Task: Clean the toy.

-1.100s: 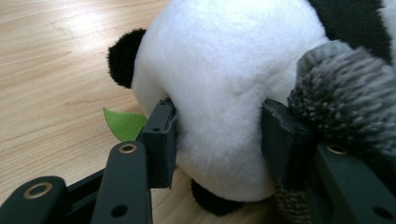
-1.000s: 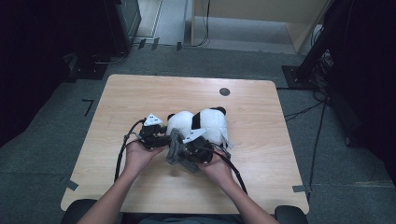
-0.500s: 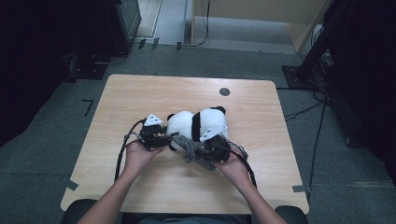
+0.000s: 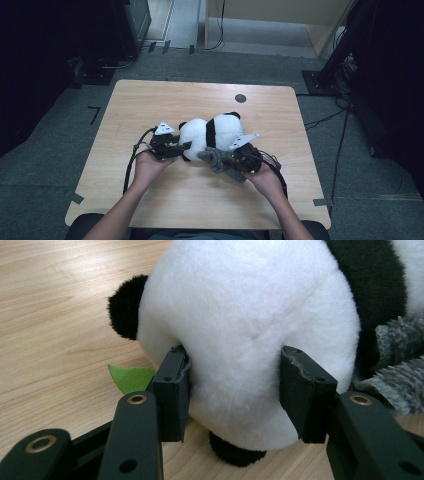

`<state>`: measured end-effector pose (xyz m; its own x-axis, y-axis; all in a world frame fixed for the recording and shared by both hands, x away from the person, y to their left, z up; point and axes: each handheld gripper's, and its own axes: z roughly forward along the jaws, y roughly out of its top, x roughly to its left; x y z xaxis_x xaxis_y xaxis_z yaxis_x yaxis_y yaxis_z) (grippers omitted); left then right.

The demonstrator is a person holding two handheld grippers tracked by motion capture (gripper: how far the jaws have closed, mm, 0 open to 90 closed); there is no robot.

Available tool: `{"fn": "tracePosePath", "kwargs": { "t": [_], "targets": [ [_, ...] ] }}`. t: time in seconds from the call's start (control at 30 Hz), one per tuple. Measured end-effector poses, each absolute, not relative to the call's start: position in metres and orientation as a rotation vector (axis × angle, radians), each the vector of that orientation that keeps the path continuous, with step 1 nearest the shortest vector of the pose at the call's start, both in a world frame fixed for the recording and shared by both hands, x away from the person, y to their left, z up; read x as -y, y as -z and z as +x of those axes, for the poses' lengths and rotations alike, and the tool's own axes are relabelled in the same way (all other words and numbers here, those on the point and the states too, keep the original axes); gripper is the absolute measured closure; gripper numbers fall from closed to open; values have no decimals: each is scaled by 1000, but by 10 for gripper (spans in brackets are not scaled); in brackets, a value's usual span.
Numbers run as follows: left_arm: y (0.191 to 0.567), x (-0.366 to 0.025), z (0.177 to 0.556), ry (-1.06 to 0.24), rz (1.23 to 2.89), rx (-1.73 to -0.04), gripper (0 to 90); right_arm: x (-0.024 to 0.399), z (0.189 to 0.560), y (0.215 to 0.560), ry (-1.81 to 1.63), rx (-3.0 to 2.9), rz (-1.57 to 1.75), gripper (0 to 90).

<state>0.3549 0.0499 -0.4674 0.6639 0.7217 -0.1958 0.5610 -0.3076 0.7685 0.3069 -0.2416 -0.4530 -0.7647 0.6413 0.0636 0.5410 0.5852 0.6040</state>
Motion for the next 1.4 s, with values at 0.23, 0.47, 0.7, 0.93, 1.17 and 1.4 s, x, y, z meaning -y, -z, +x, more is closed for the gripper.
{"fn": "tracePosePath", "kwargs": {
  "t": [0.23, 0.47, 0.7, 0.93, 1.17, 1.4],
  "targets": [
    [467, -49, 358, -232, 2003, -997, 503, 260, 308, 453, -939, -2624, 1045, 793],
    [468, -50, 360, -228, 2003, -1000, 504, 282, 310, 454, -950, -2588, 1128, 794],
    [468, -51, 360, -219, 1994, -1005, 504, 302, 313, 454, -957, -2538, 1200, 793],
    [468, -51, 360, -222, 1995, -1006, 504, 321, 319, 455, -947, -2470, 1285, 794],
    [468, -51, 360, -225, 1993, -1004, 503, 336, 326, 457, -960, -2392, 1368, 795],
    [469, -51, 360, -228, 1993, -1000, 502, 346, 332, 454, -987, -2310, 1417, 796]
  ]
}}
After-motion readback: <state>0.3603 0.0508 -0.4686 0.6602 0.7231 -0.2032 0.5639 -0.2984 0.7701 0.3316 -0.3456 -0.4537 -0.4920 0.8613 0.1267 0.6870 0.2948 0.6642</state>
